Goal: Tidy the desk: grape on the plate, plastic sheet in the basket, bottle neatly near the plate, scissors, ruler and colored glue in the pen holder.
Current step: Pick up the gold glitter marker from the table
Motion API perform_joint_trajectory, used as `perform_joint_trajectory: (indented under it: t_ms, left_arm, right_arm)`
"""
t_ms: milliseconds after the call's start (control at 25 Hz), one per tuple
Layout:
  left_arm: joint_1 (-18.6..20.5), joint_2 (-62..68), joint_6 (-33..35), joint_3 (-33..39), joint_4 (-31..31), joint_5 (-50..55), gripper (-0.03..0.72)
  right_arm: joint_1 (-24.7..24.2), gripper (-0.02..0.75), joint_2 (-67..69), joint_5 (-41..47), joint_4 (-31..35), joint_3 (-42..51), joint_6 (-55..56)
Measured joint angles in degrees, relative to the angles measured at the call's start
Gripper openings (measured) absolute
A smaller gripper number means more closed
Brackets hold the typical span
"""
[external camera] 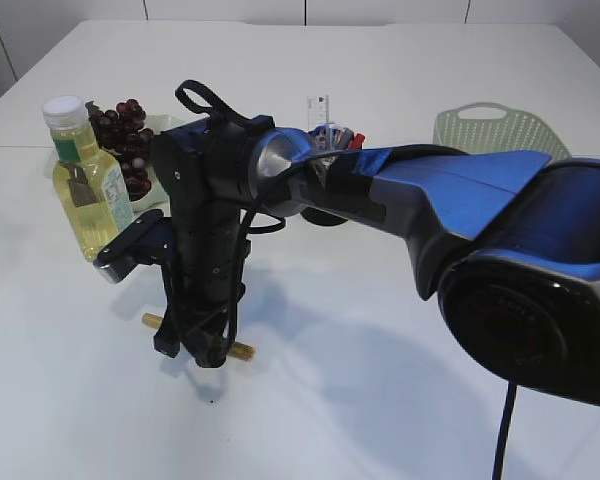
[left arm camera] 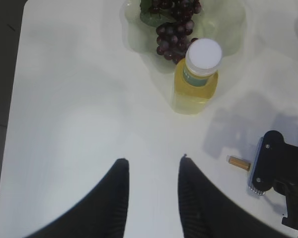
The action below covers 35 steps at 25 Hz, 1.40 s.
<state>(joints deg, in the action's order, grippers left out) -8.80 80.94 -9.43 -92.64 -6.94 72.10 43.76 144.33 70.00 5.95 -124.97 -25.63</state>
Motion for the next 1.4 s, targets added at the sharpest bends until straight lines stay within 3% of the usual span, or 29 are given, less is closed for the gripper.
perform_joint_trajectory:
  t_ms: [360,640,1400]
  left_arm:
    - [0.0,0.0,0.0,0.0,0.0,0.0,0.243]
    - [0.0,0.0,0.0,0.0,0.0,0.0,0.242]
    - [0.0,0.0,0.2,0.0,-0.8,0.0,0.241]
  right_arm:
    - [0.0,0.111,0.0,0.0,0.0,-0.1,0.1]
    - [0.0,0.104,0.0,0.0,0.0,-0.1,1.2]
    - [0.0,0.102,-7.9,0.2,-0.2,0.0,20.4]
